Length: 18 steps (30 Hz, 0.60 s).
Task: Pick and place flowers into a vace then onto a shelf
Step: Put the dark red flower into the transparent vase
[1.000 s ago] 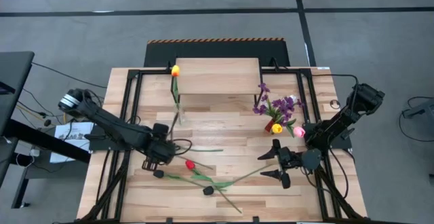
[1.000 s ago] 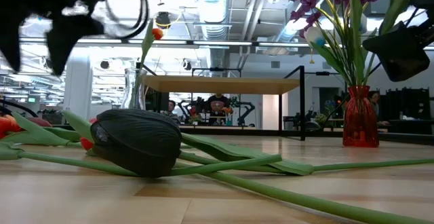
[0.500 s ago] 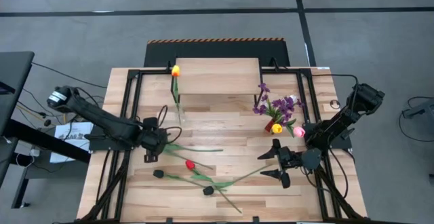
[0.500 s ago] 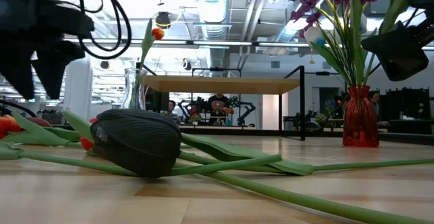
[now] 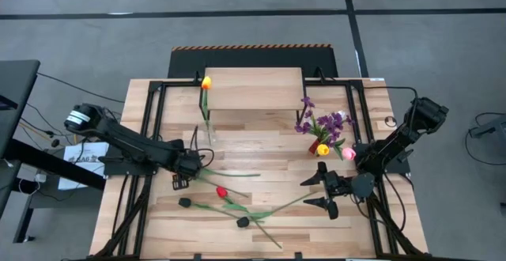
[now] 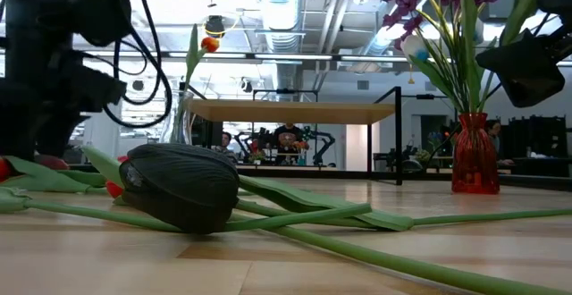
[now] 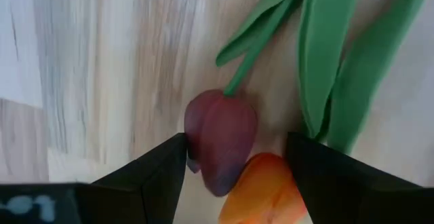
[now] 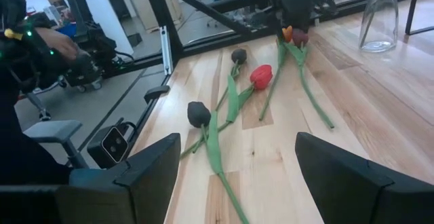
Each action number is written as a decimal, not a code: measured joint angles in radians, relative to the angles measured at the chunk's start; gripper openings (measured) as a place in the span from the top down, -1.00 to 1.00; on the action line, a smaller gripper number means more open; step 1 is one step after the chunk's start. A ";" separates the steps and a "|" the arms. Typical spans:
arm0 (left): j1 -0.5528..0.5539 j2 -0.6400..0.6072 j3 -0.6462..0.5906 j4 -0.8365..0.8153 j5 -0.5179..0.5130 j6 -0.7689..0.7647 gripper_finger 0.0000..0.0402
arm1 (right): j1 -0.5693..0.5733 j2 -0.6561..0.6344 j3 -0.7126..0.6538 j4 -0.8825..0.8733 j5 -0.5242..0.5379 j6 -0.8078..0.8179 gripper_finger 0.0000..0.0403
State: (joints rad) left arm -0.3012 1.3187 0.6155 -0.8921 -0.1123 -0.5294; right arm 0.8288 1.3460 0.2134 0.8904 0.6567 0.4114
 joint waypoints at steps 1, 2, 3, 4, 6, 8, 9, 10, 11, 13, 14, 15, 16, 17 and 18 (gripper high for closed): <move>0.000 0.015 0.000 0.003 -0.003 0.003 -0.21 | 0.000 0.000 0.000 0.000 0.000 0.000 -0.42; 0.000 0.032 0.000 0.010 -0.005 0.004 -0.21 | 0.000 0.000 0.000 0.000 0.000 0.000 -0.42; 0.000 0.049 0.000 0.021 -0.004 0.009 -0.21 | 0.000 0.000 0.000 0.000 0.000 0.000 -0.42; 0.000 0.063 0.000 0.035 -0.006 0.021 -0.21 | 0.000 0.000 0.000 0.000 0.000 0.000 -0.42; 0.000 0.087 0.004 0.055 -0.006 0.055 -0.21 | 0.000 0.000 0.000 0.000 0.000 0.000 -0.42; 0.000 0.108 0.011 0.055 -0.008 0.078 -0.21 | 0.000 0.000 0.000 0.000 0.000 0.000 -0.42; 0.000 0.116 0.017 0.053 -0.008 0.086 -0.21 | 0.000 0.000 0.000 0.000 0.000 0.000 -0.42; 0.000 0.120 0.023 0.051 -0.008 0.098 -0.20 | 0.000 0.000 0.000 0.000 -0.001 0.000 -0.42; 0.000 0.121 0.027 0.050 -0.007 0.109 -0.19 | 0.000 0.000 0.000 0.000 -0.001 0.000 -0.42; 0.000 0.124 0.039 0.045 -0.007 0.127 -0.12 | 0.000 0.000 0.000 0.000 -0.001 0.000 -0.42; 0.000 0.126 0.046 0.045 -0.004 0.132 -0.08 | 0.000 0.000 0.000 0.000 -0.001 0.000 -0.42; 0.000 0.126 0.058 0.054 -0.001 0.135 -0.02 | 0.000 0.000 0.000 0.000 -0.001 0.000 -0.42; 0.000 0.125 0.070 0.060 -0.001 0.143 0.05 | 0.000 0.000 0.000 0.000 -0.001 0.000 -0.42; 0.000 0.124 0.079 0.061 -0.001 0.152 0.12 | 0.000 0.000 0.000 0.000 -0.001 0.000 -0.42; 0.000 0.124 0.085 0.058 -0.001 0.162 0.21 | 0.000 0.000 0.000 0.000 -0.001 0.000 -0.42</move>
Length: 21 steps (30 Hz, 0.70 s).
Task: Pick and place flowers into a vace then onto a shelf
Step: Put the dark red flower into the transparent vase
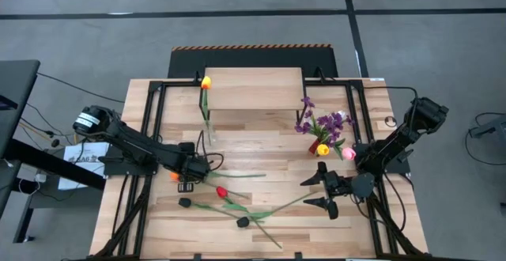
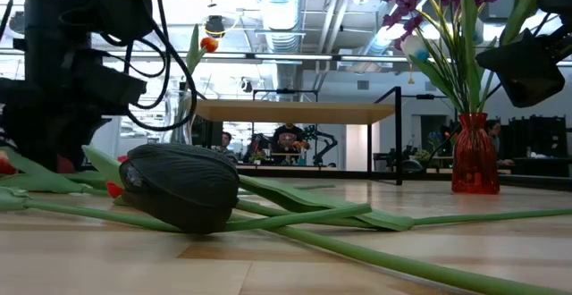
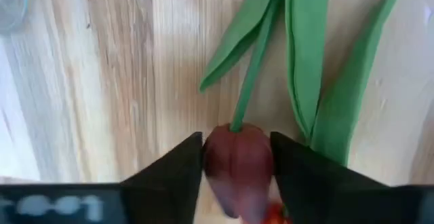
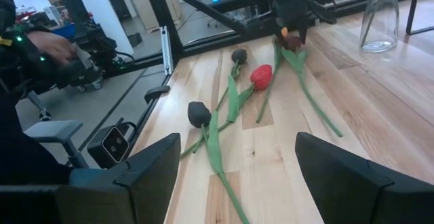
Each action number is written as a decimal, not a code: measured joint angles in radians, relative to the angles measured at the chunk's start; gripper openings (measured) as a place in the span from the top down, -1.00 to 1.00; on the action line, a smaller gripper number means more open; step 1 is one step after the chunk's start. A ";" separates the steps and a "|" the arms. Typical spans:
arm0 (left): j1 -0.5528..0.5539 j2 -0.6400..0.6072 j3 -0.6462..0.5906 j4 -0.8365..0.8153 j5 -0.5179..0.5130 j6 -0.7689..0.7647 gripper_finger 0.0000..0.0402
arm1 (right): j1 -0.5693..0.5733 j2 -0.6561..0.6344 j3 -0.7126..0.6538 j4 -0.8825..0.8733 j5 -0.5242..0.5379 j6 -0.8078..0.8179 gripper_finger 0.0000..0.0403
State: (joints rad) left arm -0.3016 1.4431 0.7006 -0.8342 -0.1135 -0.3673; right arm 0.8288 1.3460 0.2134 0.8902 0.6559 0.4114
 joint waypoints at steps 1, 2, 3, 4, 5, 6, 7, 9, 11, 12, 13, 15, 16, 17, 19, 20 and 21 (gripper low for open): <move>0.000 0.001 0.006 -0.008 -0.001 0.010 0.29 | 0.000 0.000 0.000 0.000 0.000 0.000 -0.42; 0.000 0.001 0.013 -0.016 -0.001 0.017 0.38 | 0.000 0.000 0.000 0.000 0.000 0.000 -0.42; 0.000 0.001 0.022 -0.019 -0.002 0.021 0.46 | 0.000 0.000 0.000 0.000 0.000 0.000 -0.42; 0.000 0.000 0.029 -0.024 -0.003 0.024 0.55 | 0.000 0.000 0.000 0.000 0.000 0.000 -0.42; 0.000 0.000 0.037 -0.037 -0.004 0.028 0.63 | 0.000 0.000 0.000 0.000 0.000 0.000 -0.42; 0.000 0.000 0.043 -0.052 -0.005 0.032 0.71 | 0.000 0.000 0.000 0.000 0.000 0.000 -0.42; 0.000 0.000 0.049 -0.068 -0.007 0.034 0.79 | 0.000 0.000 0.000 0.000 0.000 0.000 -0.42; 0.000 0.000 0.065 -0.096 -0.024 0.034 0.92 | 0.000 0.000 0.000 0.000 0.000 0.000 -0.42; 0.000 -0.001 0.085 -0.130 -0.055 0.033 0.96 | 0.000 0.000 0.000 0.000 -0.002 0.000 -0.42; 0.000 -0.001 0.093 -0.149 -0.072 0.033 0.95 | 0.000 0.000 0.000 0.000 -0.002 0.000 -0.42; -0.002 -0.001 0.103 -0.171 -0.088 0.033 0.94 | 0.000 0.000 0.000 0.000 -0.002 0.000 -0.42; -0.007 -0.001 0.129 -0.210 -0.118 0.033 0.93 | 0.000 0.000 0.000 0.000 -0.002 0.000 -0.42; -0.008 -0.001 0.144 -0.237 -0.129 0.035 0.93 | 0.000 0.000 0.000 0.000 -0.002 0.000 -0.42; -0.011 -0.001 0.158 -0.266 -0.138 0.035 0.94 | 0.000 0.000 0.000 0.000 -0.002 0.000 -0.42; -0.015 -0.001 0.191 -0.334 -0.163 0.036 0.96 | 0.000 0.000 0.000 0.000 -0.002 0.000 -0.42; -0.018 -0.001 0.213 -0.372 -0.177 0.035 0.97 | 0.000 0.000 0.000 0.000 -0.002 0.000 -0.42; -0.022 -0.001 0.236 -0.415 -0.191 0.034 0.98 | 0.000 0.000 0.000 0.000 -0.002 0.000 -0.42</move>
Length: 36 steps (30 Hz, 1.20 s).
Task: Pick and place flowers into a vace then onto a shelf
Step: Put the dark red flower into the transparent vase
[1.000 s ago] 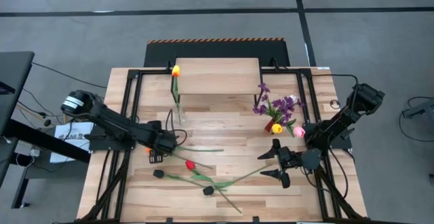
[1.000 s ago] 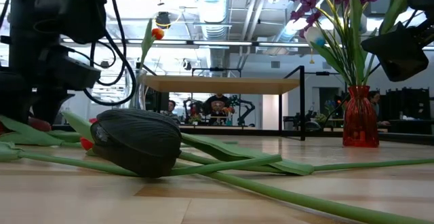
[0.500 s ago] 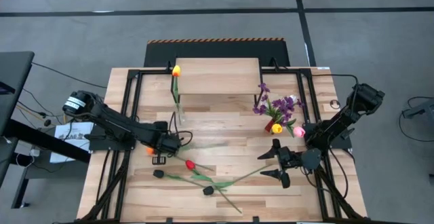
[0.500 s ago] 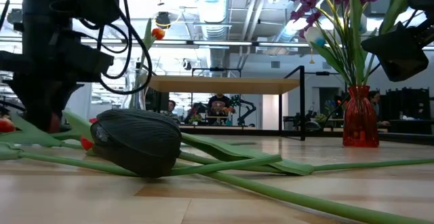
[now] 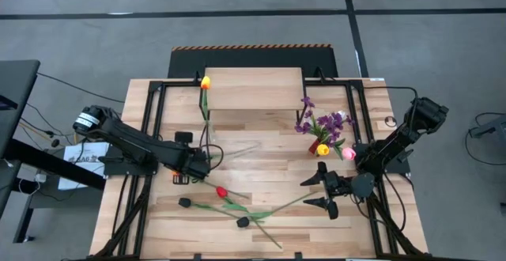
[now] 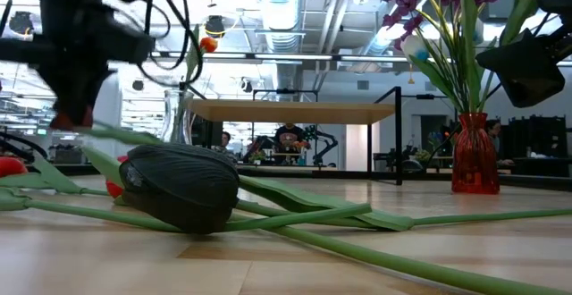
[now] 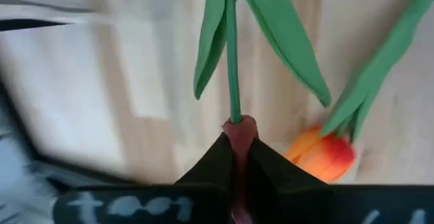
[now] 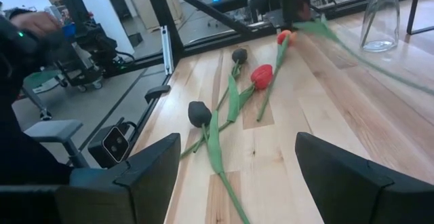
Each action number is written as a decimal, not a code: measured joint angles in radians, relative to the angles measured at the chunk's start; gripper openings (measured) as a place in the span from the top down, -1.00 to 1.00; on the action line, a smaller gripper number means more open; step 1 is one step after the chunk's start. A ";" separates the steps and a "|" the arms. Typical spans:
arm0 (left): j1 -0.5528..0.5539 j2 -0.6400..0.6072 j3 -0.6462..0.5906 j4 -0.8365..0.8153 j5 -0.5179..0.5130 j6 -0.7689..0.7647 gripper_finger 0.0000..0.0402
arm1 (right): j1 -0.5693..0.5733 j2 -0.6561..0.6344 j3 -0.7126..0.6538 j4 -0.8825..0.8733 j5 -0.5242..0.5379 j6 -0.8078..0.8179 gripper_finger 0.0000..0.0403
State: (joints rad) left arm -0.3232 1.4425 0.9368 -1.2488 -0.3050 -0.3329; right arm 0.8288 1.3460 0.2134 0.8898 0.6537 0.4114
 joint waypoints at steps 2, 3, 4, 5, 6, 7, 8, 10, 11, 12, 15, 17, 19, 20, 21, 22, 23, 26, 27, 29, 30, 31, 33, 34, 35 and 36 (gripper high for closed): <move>-0.007 0.000 0.045 -0.077 -0.034 -0.006 0.98 | 0.000 0.000 0.000 -0.001 0.000 0.000 -0.42; -0.012 0.000 0.068 -0.123 -0.055 -0.017 0.98 | 0.000 0.000 0.000 -0.003 0.000 0.000 -0.42; -0.015 0.000 0.090 -0.170 -0.075 -0.029 0.98 | 0.000 0.000 0.000 -0.006 0.000 0.000 -0.42; -0.020 0.000 0.113 -0.212 -0.093 -0.040 0.98 | 0.001 0.000 0.000 -0.008 0.000 0.002 -0.42; -0.026 0.000 0.136 -0.251 -0.111 -0.049 0.97 | 0.002 0.000 0.000 -0.011 0.000 0.007 -0.42; -0.031 0.000 0.158 -0.291 -0.128 -0.059 0.97 | 0.002 0.000 0.000 -0.015 0.000 0.012 -0.42; -0.038 0.000 0.179 -0.323 -0.145 -0.066 0.97 | 0.002 0.000 0.000 -0.021 -0.001 0.022 -0.42; -0.049 -0.002 0.214 -0.326 -0.174 -0.056 0.97 | 0.002 0.000 0.000 -0.033 -0.001 0.041 -0.42; -0.054 -0.003 0.230 -0.318 -0.174 -0.025 0.98 | 0.002 0.000 0.000 -0.040 -0.001 0.050 -0.42; -0.064 -0.005 0.242 -0.316 -0.174 0.014 0.98 | 0.002 0.000 0.000 -0.049 -0.001 0.059 -0.42; -0.094 -0.004 0.286 -0.324 -0.175 0.155 0.98 | 0.002 0.000 0.000 -0.055 -0.001 0.060 -0.42; -0.111 0.000 0.301 -0.320 -0.183 0.238 0.98 | 0.002 0.000 0.000 -0.054 -0.001 0.060 -0.42; -0.124 -0.001 0.318 -0.323 -0.216 0.302 0.97 | 0.002 0.000 0.000 -0.053 -0.001 0.060 -0.42; -0.129 -0.002 0.325 -0.323 -0.238 0.331 0.97 | 0.002 0.000 0.000 -0.053 -0.001 0.060 -0.42; -0.132 -0.001 0.333 -0.323 -0.260 0.362 0.97 | 0.002 0.000 0.000 -0.053 -0.001 0.060 -0.42; -0.136 -0.001 0.342 -0.323 -0.288 0.392 0.97 | 0.002 0.000 0.000 -0.053 -0.001 0.060 -0.42; -0.138 -0.001 0.353 -0.323 -0.321 0.426 0.97 | 0.002 0.000 0.000 -0.053 -0.001 0.060 -0.42; -0.142 -0.001 0.390 -0.322 -0.454 0.544 0.97 | 0.002 0.000 0.000 -0.053 -0.001 0.060 -0.42; -0.142 -0.001 0.403 -0.322 -0.507 0.584 0.97 | 0.002 0.000 0.000 -0.053 -0.001 0.060 -0.42; -0.142 -0.001 0.432 -0.322 -0.638 0.676 0.97 | 0.002 0.000 0.000 -0.052 -0.001 0.060 -0.42; -0.142 -0.001 0.446 -0.322 -0.703 0.726 0.97 | 0.002 0.000 0.000 -0.052 -0.001 0.060 -0.42; -0.142 -0.001 0.460 -0.322 -0.773 0.777 0.97 | 0.002 0.000 0.000 -0.052 0.000 0.060 -0.42; -0.142 -0.001 0.489 -0.322 -0.917 0.889 0.97 | 0.002 0.000 0.000 -0.052 0.000 0.060 -0.42; -0.142 -0.001 0.502 -0.322 -0.987 0.942 0.97 | 0.002 0.000 0.000 -0.052 0.000 0.060 -0.42; -0.142 -0.001 0.513 -0.322 -1.051 0.991 0.97 | 0.001 0.000 0.000 -0.052 0.000 0.060 -0.42; -0.142 -0.001 0.527 -0.323 -1.100 1.031 0.97 | 0.001 0.000 0.000 -0.052 0.000 0.060 -0.42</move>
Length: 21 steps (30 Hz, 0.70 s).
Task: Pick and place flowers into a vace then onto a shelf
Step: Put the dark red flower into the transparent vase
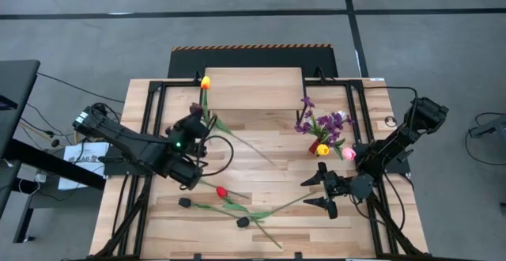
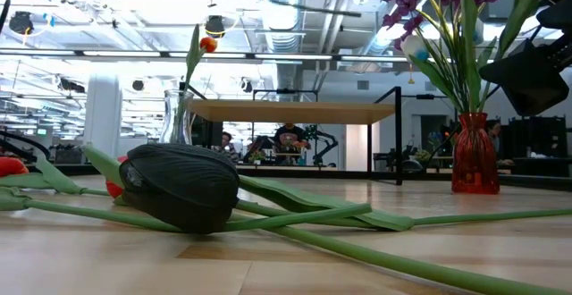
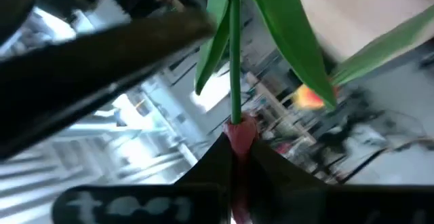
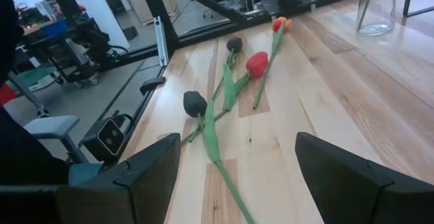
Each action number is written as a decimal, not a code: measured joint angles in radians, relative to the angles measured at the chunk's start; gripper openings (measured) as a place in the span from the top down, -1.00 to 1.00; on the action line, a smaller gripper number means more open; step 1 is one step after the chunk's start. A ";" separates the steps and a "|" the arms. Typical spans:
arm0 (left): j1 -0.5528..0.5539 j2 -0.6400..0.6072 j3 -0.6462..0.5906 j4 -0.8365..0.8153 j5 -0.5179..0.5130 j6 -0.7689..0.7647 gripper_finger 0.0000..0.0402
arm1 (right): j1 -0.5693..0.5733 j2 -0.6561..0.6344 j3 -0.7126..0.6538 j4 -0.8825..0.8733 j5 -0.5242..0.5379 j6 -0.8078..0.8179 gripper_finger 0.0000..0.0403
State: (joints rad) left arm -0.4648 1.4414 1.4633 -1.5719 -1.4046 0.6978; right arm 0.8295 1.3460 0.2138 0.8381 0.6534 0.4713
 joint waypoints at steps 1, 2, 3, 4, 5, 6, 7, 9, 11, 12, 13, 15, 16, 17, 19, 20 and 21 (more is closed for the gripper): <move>0.000 -0.002 0.018 0.000 -0.015 0.022 0.97 | 0.000 0.000 0.000 0.000 0.000 0.000 -0.42; 0.000 -0.006 0.039 0.001 -0.013 0.027 0.97 | 0.000 0.000 0.000 0.003 0.000 0.000 -0.42; 0.001 -0.010 0.059 0.000 -0.017 0.027 0.98 | 0.000 0.000 0.000 0.007 0.001 0.000 -0.42; 0.002 -0.014 0.077 0.000 -0.025 0.025 0.98 | 0.000 0.000 0.000 0.008 0.001 0.000 -0.42; 0.002 -0.024 0.091 0.003 -0.032 0.025 0.98 | 0.000 0.000 0.000 0.008 0.001 0.000 -0.42; -0.004 -0.040 0.103 0.003 -0.033 0.025 0.99 | 0.000 0.000 0.000 0.008 0.001 0.000 -0.42; -0.009 -0.060 0.116 0.001 -0.035 0.025 0.99 | -0.001 0.000 0.000 0.010 0.002 0.000 -0.42; -0.014 -0.110 0.133 0.001 -0.044 0.025 0.99 | -0.001 0.000 0.000 0.013 0.002 0.000 -0.42; -0.021 -0.165 0.132 0.000 -0.040 0.025 0.99 | -0.001 0.000 0.000 0.019 0.004 0.000 -0.42; -0.021 -0.193 0.129 0.000 -0.040 0.025 0.99 | -0.001 0.000 0.000 0.018 0.005 0.000 -0.42; -0.015 -0.222 0.123 0.002 -0.039 0.026 0.99 | -0.001 0.000 0.000 0.019 0.005 0.000 -0.42; 0.006 -0.284 0.108 0.001 -0.022 0.047 0.99 | -0.005 0.000 0.000 0.022 0.006 0.000 -0.42; 0.024 -0.313 0.098 0.000 -0.016 0.064 0.99 | -0.008 0.000 0.000 0.023 0.006 0.000 -0.42; 0.047 -0.343 0.087 0.000 -0.008 0.083 1.00 | -0.012 0.000 0.000 0.023 0.006 0.002 -0.42; 0.103 -0.397 0.070 0.001 -0.004 0.124 1.00 | -0.021 0.000 0.000 0.023 0.006 0.009 -0.42; 0.135 -0.425 0.061 0.000 -0.002 0.149 1.00 | -0.025 0.000 0.000 0.023 0.006 0.010 -0.42; 0.167 -0.450 0.052 0.000 -0.001 0.180 1.00 | -0.030 0.000 0.000 0.023 0.006 0.011 -0.42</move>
State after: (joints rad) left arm -0.2981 0.9917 1.5156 -1.5720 -1.4057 0.8778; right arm 0.7998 1.3460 0.2138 0.8610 0.6598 0.4820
